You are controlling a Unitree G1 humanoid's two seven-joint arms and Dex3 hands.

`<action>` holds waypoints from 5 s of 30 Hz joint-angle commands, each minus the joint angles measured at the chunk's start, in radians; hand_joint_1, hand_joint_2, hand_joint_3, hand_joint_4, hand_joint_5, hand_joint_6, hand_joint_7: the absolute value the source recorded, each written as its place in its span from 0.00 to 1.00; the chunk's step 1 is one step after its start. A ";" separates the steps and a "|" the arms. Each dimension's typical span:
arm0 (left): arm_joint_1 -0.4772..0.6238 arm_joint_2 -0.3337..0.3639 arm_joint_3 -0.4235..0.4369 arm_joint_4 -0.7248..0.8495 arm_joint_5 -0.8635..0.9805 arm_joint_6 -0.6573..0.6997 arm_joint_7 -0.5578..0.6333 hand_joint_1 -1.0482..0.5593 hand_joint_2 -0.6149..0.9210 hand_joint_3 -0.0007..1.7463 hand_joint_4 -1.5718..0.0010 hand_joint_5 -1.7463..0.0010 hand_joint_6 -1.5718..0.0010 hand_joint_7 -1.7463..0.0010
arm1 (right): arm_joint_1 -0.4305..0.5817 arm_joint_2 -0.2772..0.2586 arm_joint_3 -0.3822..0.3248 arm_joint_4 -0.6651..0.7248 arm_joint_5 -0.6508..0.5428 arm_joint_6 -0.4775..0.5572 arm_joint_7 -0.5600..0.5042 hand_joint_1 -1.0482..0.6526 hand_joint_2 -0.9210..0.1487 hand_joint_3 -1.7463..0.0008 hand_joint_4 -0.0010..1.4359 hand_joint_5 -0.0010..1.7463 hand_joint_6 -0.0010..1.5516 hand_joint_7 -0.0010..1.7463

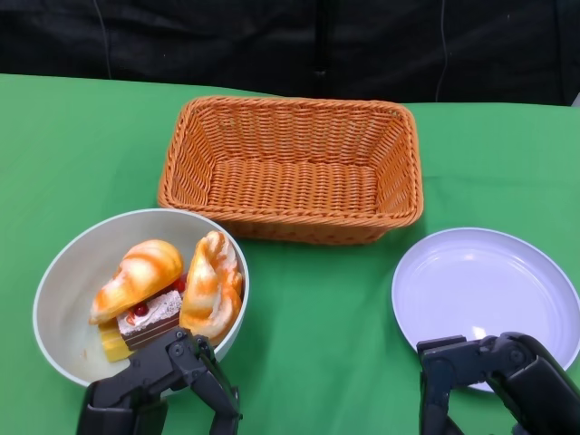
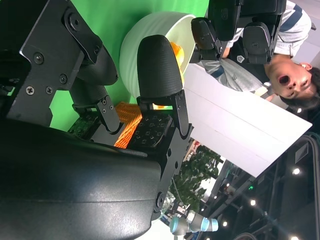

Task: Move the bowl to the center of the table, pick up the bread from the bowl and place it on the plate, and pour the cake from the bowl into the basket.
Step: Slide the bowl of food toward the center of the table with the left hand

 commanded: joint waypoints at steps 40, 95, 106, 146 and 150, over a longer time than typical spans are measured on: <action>-0.017 -0.077 0.092 0.001 0.054 -0.062 0.065 0.56 0.74 0.63 0.62 0.25 0.66 0.48 | 0.003 -0.009 -0.005 -0.005 -0.002 0.015 0.001 0.72 0.78 0.00 0.76 0.87 0.70 0.73; -0.105 0.122 0.459 -0.150 0.227 0.562 0.158 0.30 1.00 0.28 1.00 0.81 0.96 0.95 | 0.028 -0.012 0.013 -0.014 0.000 0.003 0.002 0.71 0.78 0.00 0.76 0.89 0.70 0.72; -0.159 0.212 0.472 -0.180 0.095 0.889 0.033 0.31 1.00 0.32 1.00 0.85 0.97 0.97 | 0.041 -0.018 0.008 -0.029 0.005 0.014 0.008 0.70 0.78 0.00 0.76 0.90 0.70 0.72; -0.421 0.369 0.584 0.014 -0.567 1.695 -0.246 0.26 1.00 0.35 1.00 1.00 1.00 1.00 | 0.081 -0.012 0.018 -0.103 0.002 0.048 0.012 0.70 0.73 0.00 0.76 0.89 0.69 0.73; -0.433 0.371 0.564 0.019 -0.574 1.720 -0.255 0.25 1.00 0.35 1.00 1.00 1.00 1.00 | 0.082 -0.010 0.018 -0.114 -0.005 0.060 0.007 0.70 0.72 0.00 0.75 0.89 0.69 0.73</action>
